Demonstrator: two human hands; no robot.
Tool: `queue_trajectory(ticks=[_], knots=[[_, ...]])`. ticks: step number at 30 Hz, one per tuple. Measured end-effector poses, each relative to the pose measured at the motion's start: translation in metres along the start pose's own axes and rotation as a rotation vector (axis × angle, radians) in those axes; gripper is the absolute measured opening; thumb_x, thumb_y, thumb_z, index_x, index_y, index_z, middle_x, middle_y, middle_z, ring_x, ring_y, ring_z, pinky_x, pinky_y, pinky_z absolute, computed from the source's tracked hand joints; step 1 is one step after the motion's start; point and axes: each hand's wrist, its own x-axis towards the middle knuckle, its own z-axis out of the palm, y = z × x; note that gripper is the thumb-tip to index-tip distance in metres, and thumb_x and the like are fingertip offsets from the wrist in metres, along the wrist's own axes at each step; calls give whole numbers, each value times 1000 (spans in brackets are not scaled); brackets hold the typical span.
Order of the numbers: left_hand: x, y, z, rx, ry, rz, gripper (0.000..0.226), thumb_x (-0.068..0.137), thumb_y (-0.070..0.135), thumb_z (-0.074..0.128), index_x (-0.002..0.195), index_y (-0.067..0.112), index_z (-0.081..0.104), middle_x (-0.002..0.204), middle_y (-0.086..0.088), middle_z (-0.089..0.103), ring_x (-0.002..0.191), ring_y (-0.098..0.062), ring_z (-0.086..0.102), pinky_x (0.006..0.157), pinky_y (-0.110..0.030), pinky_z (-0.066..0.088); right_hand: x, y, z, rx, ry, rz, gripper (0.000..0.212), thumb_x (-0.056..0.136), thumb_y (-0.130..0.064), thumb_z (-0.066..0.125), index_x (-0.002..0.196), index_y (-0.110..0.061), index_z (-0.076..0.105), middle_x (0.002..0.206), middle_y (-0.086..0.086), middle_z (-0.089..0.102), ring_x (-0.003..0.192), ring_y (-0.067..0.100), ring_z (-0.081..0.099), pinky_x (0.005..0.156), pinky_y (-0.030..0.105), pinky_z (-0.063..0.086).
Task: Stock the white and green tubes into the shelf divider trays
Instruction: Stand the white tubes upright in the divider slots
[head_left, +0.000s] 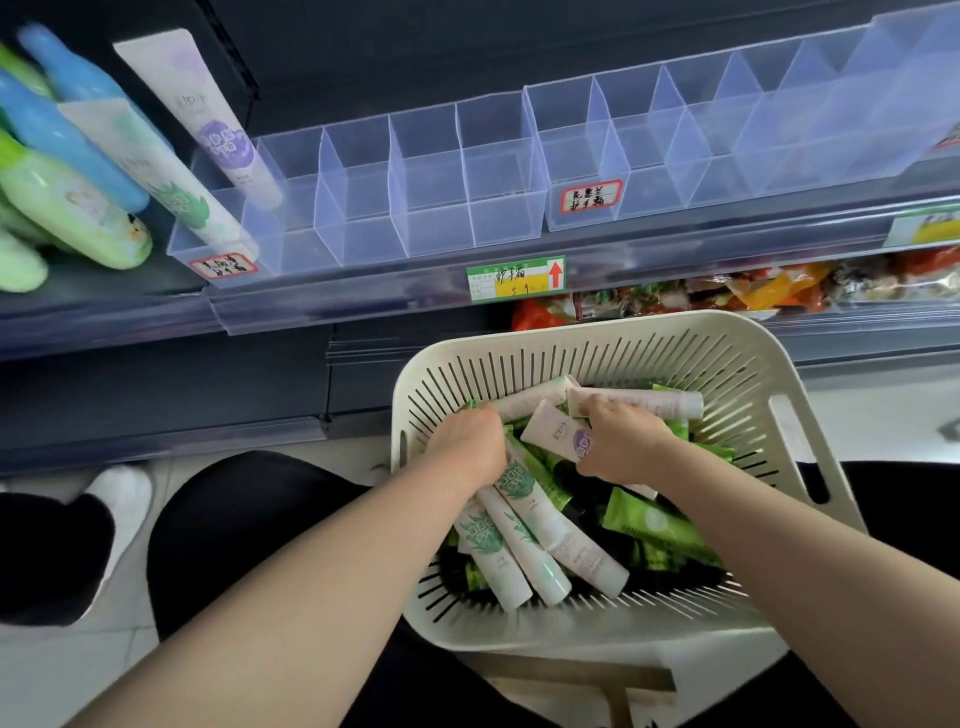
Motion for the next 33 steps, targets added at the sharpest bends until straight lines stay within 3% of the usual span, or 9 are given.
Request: queue_trajectory(ticks=[5, 9, 12, 14, 20, 25, 27, 29, 33], knots=[[3, 12, 7, 120, -30, -88, 57, 86, 40, 68, 129, 9, 47, 98, -5, 55, 86, -22, 50, 65, -34, 42, -18, 22, 1, 198, 115, -4, 41, 75, -36, 70, 105, -18, 49, 99, 3, 50, 89, 23, 51, 68, 31, 41], [2, 31, 13, 105, -39, 19, 75, 80, 42, 75, 137, 10, 37, 108, -8, 54, 93, -23, 50, 71, -34, 46, -26, 33, 0, 276, 223, 20, 30, 82, -40, 61, 90, -16, 44, 92, 2, 54, 82, 24, 55, 62, 33, 44], [2, 43, 19, 198, -25, -50, 98, 74, 54, 75, 145, 8, 26, 125, -12, 55, 119, -29, 45, 93, -38, 43, -28, 38, -2, 293, 243, 23, 26, 87, -38, 55, 90, -15, 44, 90, 2, 52, 80, 24, 54, 61, 33, 44], [3, 47, 20, 273, -44, -125, 104, 74, 57, 72, 147, 5, 21, 126, -14, 56, 121, -30, 47, 96, -38, 41, -30, 39, -2, 313, 249, 10, 23, 88, -35, 54, 88, -15, 44, 86, 2, 52, 77, 25, 54, 61, 33, 45], [-3, 53, 29, 46, -36, -200, 96, 72, 40, 81, 143, 6, 28, 108, -10, 61, 89, -26, 59, 58, -33, 48, -36, 41, -4, 316, 299, -50, 26, 85, -34, 58, 85, -18, 38, 72, -6, 47, 71, 23, 52, 59, 35, 44], [-12, 55, 16, 9, -171, -207, 67, 62, 46, 85, 112, 13, 56, 95, -4, 64, 84, -22, 65, 74, -30, 55, -41, 39, -8, 353, 307, -37, 28, 89, -41, 53, 78, -20, 39, 77, -2, 52, 71, 23, 52, 58, 35, 41], [-16, 62, 15, 96, -128, -159, 53, 68, 41, 83, 108, 15, 59, 91, -3, 62, 82, -21, 63, 70, -29, 54, -47, 38, -11, 385, 329, -35, 25, 91, -38, 52, 101, -16, 50, 94, 2, 62, 85, 27, 58, 66, 36, 46], [-20, 66, 11, 166, 2, -104, 38, 77, 33, 77, 106, 14, 62, 91, -3, 61, 84, -20, 59, 65, -30, 47, -54, 36, -16, 420, 358, -29, 51, 92, -36, 51, 136, -12, 40, 119, 5, 61, 104, 27, 59, 76, 35, 48], [-33, 62, -14, -62, 217, -9, 22, 85, 40, 69, 86, 19, 64, 83, 2, 63, 73, -17, 59, 59, -29, 46, -62, 27, -27, 479, 452, -69, 57, 95, -40, 46, 143, -13, 35, 122, 6, 61, 105, 25, 60, 81, 34, 47]])
